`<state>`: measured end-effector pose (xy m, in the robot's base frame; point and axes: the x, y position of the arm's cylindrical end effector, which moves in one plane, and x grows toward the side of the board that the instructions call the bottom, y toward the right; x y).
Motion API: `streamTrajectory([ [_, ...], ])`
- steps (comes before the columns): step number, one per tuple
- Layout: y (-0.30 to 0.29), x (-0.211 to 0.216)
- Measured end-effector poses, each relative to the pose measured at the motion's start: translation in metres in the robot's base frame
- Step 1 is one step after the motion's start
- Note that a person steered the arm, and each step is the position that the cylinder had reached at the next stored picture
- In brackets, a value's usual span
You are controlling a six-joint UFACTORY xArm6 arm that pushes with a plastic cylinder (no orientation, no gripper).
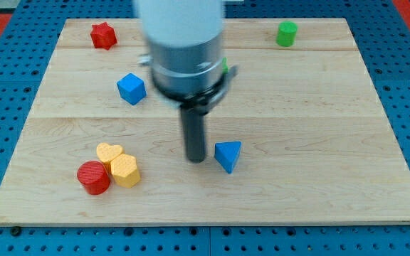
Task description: Point your arm towards red star
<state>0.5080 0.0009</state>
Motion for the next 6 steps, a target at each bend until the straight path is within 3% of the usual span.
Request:
streamTrajectory([
  [1, -0.041, -0.045],
  [4, -0.089, -0.22],
  [6, -0.18, -0.315],
])
